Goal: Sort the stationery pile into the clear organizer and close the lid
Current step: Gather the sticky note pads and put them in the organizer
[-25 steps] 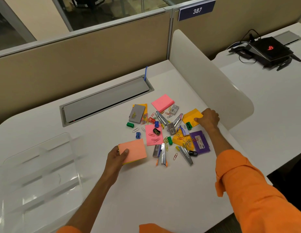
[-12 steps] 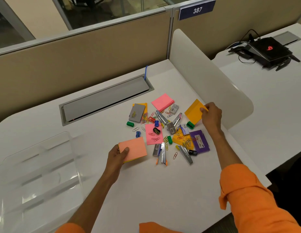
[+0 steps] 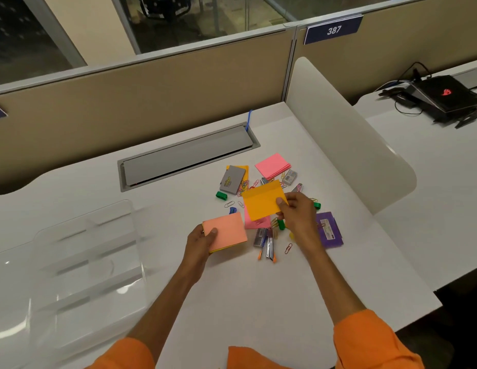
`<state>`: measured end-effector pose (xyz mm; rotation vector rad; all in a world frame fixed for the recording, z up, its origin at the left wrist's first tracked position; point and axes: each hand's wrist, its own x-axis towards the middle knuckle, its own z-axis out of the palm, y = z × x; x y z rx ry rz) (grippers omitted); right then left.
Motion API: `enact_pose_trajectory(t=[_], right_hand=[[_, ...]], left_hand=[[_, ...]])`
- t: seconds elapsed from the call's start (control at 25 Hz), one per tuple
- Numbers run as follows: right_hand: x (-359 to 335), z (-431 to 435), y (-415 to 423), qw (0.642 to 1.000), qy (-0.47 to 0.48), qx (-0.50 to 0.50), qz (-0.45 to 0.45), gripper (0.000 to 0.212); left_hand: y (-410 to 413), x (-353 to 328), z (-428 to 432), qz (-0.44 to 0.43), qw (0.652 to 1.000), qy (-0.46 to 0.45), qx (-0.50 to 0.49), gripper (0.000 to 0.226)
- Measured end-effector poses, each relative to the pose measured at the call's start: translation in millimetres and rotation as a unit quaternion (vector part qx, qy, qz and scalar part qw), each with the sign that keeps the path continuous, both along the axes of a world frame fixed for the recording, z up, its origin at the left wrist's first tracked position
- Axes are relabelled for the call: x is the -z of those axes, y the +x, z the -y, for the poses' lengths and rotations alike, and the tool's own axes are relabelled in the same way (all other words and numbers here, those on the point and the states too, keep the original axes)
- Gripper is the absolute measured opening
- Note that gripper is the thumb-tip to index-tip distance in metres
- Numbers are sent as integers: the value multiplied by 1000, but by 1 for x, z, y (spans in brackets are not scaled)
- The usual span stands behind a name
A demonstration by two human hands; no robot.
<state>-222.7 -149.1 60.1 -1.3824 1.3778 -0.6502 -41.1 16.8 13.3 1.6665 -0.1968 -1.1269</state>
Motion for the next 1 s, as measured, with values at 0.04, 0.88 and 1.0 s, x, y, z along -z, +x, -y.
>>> enact_pose_trajectory(t=[0.04, 0.88, 1.0], right_hand=[[3, -11, 8, 1000, 9, -17, 11, 21], [12, -3, 53, 971, -117, -135, -161, 39], [11, 67, 54, 958, -150, -110, -219, 42]], left_hand=[[0, -2, -1, 0, 1000, -1, -2, 21], [4, 0, -11, 32, 999, 3, -25, 52], [7, 6, -13, 35, 999, 14, -28, 80]])
